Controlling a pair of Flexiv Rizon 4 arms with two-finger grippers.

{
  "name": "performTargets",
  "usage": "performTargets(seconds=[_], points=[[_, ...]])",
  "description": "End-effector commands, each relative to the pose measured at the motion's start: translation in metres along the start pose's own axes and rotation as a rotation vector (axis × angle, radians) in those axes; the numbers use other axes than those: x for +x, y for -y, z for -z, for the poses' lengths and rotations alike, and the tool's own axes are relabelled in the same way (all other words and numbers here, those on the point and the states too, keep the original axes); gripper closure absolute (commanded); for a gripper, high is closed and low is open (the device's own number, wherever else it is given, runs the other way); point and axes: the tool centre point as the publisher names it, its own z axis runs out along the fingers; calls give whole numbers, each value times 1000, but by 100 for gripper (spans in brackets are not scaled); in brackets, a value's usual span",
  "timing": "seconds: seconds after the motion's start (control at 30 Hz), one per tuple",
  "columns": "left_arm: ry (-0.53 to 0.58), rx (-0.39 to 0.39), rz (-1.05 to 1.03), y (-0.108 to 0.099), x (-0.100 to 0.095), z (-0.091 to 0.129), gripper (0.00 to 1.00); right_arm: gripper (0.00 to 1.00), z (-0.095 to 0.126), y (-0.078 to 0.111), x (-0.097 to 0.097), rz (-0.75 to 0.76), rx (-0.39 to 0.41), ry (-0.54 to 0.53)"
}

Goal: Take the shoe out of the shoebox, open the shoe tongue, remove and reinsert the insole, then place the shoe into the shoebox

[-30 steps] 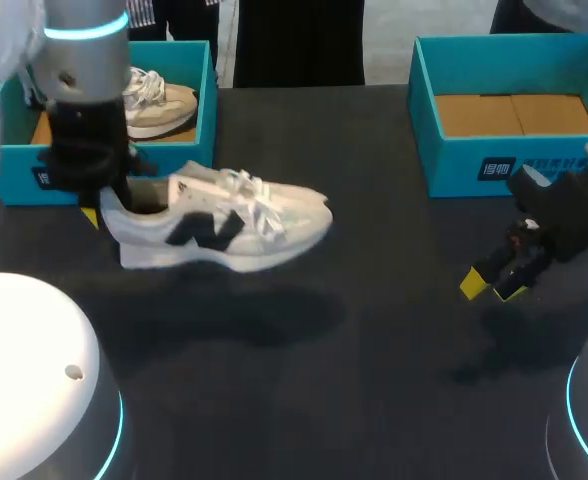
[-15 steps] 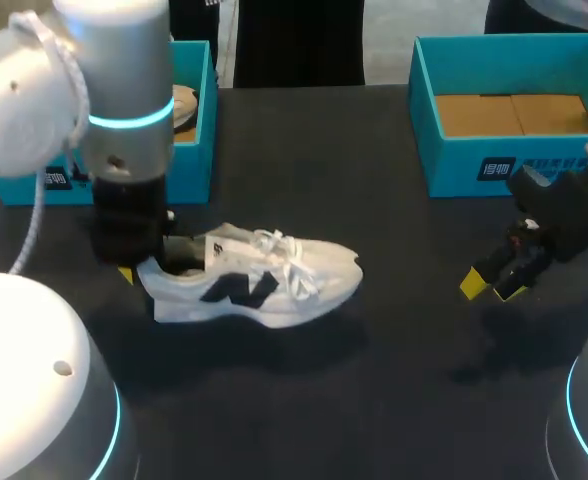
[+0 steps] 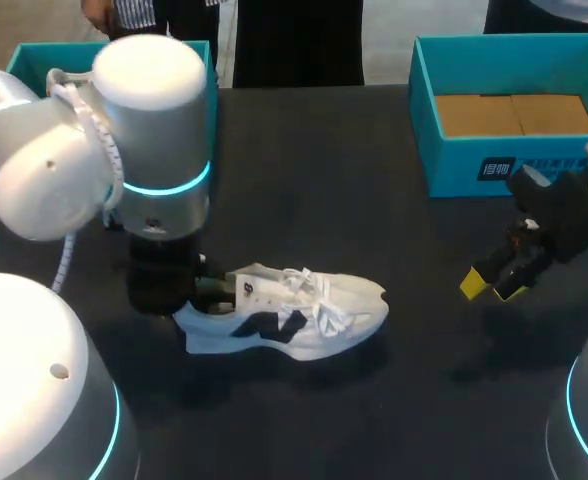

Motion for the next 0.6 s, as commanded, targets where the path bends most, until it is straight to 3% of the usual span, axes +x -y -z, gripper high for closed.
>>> performTargets(seconds=[0.03, 0.6], points=[[-20, 20, 2, -8, -19, -13, 100, 0, -1, 0, 0, -1, 0, 2], [-50, 8, 21, -16, -51, -42, 100, 0, -1, 0, 0, -1, 0, 2]])
